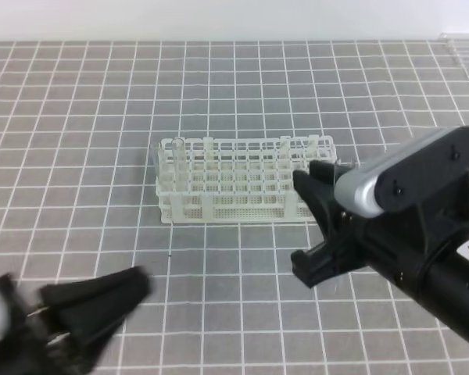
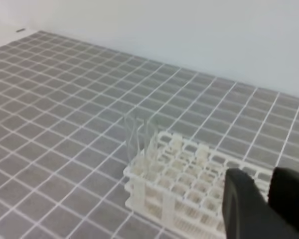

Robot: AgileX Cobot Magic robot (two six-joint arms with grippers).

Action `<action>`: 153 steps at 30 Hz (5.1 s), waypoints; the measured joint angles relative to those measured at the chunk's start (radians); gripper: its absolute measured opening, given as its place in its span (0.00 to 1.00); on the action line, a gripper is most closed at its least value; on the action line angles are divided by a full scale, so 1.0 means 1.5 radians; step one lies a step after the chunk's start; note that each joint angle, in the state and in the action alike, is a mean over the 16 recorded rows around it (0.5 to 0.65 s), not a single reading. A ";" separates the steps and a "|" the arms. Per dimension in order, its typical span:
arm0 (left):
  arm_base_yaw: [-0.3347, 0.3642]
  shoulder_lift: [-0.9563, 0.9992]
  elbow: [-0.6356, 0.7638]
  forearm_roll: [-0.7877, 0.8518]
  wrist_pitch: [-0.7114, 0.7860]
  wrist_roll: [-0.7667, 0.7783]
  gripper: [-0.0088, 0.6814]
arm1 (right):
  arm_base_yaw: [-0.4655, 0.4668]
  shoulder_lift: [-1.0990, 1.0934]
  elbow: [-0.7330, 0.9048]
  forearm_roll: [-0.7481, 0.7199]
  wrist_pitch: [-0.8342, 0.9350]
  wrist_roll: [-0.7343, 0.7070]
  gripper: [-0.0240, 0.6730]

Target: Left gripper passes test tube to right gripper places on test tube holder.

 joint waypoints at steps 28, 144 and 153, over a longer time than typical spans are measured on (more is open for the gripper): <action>0.000 -0.393 0.187 -0.059 0.274 -0.024 0.01 | 0.000 -0.004 0.011 0.008 0.042 0.001 0.16; 0.000 -0.393 0.187 -0.051 0.332 -0.027 0.01 | -0.155 0.567 -0.361 -0.666 -0.198 0.636 0.16; 0.000 -0.393 0.188 -0.051 0.332 -0.027 0.01 | -0.155 0.568 -0.361 -0.666 -0.214 0.637 0.16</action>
